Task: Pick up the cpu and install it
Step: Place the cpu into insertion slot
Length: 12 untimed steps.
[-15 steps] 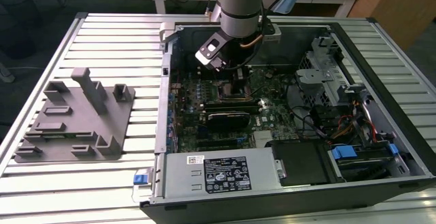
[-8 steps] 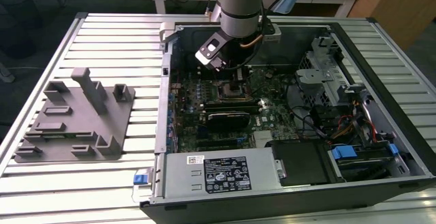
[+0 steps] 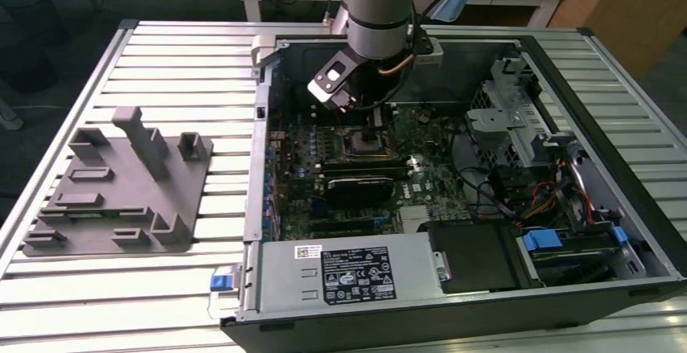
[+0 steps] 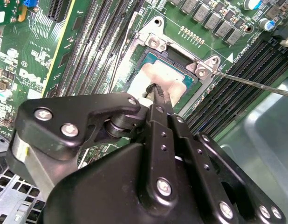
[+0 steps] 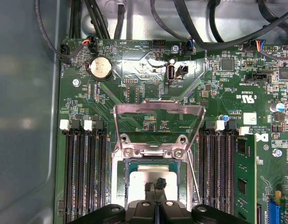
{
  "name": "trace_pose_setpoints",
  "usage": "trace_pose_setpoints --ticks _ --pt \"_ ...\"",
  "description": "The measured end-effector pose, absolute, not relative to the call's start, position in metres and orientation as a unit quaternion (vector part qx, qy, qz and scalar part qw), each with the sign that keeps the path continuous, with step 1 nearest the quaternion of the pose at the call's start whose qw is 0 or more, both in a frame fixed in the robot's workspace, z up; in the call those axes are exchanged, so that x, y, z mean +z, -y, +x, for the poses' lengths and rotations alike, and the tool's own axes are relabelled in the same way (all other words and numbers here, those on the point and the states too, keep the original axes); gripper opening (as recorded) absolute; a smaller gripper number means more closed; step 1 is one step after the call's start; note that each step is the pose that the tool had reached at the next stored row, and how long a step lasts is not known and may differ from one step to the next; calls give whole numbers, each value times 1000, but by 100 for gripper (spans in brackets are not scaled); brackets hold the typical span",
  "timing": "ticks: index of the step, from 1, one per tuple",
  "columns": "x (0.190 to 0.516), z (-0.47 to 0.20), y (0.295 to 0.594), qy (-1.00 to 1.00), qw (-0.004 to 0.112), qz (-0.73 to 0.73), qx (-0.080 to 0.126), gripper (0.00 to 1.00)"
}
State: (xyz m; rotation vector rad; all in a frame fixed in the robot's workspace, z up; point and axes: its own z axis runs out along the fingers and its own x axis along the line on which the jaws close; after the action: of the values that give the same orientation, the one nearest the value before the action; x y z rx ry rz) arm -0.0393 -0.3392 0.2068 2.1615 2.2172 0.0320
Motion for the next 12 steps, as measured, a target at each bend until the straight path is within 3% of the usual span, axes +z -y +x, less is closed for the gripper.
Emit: trace_pose_setpoints --ticks 12 --pt "200 -41 339 -715 22 699 10 11"
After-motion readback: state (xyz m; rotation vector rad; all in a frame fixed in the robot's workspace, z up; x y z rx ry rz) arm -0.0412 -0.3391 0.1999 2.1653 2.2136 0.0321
